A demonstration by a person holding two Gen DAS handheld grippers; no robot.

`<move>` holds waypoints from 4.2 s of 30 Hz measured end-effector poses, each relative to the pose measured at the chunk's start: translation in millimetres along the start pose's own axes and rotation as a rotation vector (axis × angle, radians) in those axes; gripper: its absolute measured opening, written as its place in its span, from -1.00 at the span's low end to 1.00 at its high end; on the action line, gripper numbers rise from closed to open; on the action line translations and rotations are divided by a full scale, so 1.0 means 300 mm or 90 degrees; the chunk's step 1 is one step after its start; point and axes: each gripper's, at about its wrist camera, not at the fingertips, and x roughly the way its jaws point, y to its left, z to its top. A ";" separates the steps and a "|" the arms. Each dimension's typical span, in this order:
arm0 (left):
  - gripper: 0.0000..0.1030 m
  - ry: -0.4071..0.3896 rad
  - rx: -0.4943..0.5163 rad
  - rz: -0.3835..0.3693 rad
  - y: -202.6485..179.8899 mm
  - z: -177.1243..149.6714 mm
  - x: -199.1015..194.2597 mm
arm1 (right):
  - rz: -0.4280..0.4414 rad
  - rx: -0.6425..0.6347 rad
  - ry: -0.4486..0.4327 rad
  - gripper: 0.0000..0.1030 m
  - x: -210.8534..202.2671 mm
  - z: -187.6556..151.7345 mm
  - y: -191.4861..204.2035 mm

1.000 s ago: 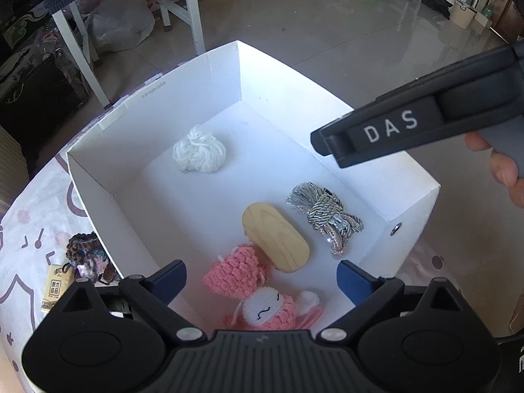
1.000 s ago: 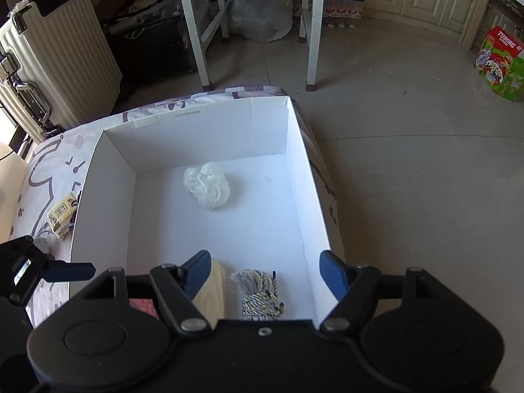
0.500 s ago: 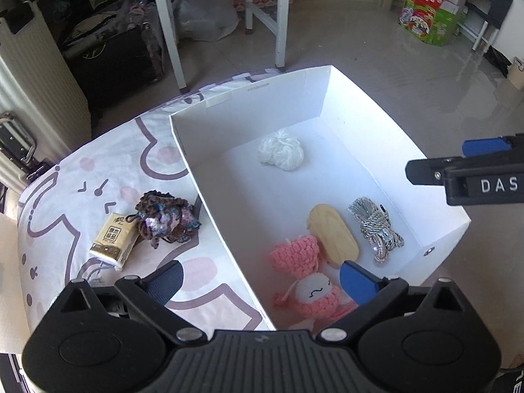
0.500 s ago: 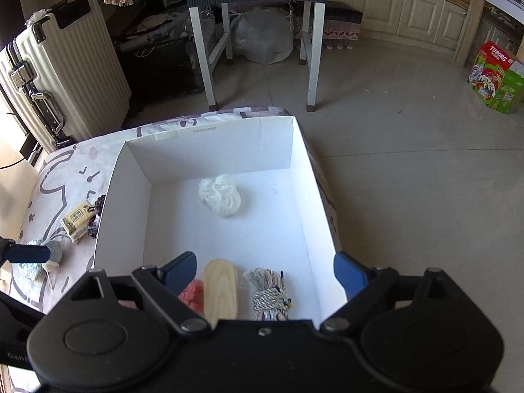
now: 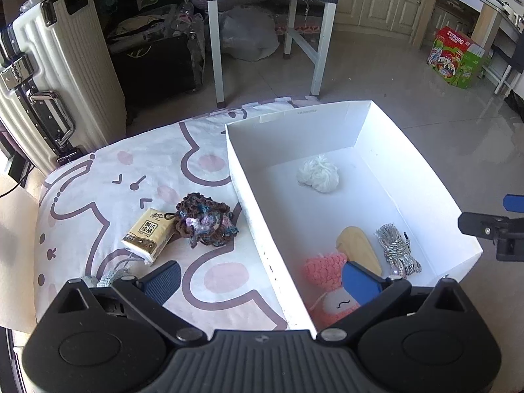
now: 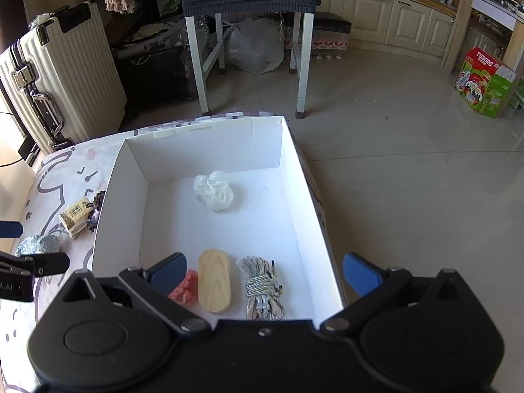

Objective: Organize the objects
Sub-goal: 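Withdraw both open tools from the box back over the bed, then grasp the brown-blue crochet flower with the right tool while the left grasps the floral pouch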

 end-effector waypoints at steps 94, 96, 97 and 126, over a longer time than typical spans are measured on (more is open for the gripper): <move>0.98 0.131 -0.383 0.144 0.995 -0.253 0.152 | 0.071 -0.573 -0.093 0.68 0.325 0.055 0.953; 0.98 0.139 -0.405 0.142 1.006 -0.250 0.172 | 0.049 -0.619 -0.070 0.67 0.363 0.052 0.999; 0.99 0.145 -0.412 0.141 1.010 -0.247 0.180 | 0.042 -0.631 -0.056 0.66 0.382 0.052 1.015; 0.92 0.243 -0.423 0.143 0.990 -0.228 0.439 | -0.049 -0.719 0.077 -0.03 0.682 -0.032 1.114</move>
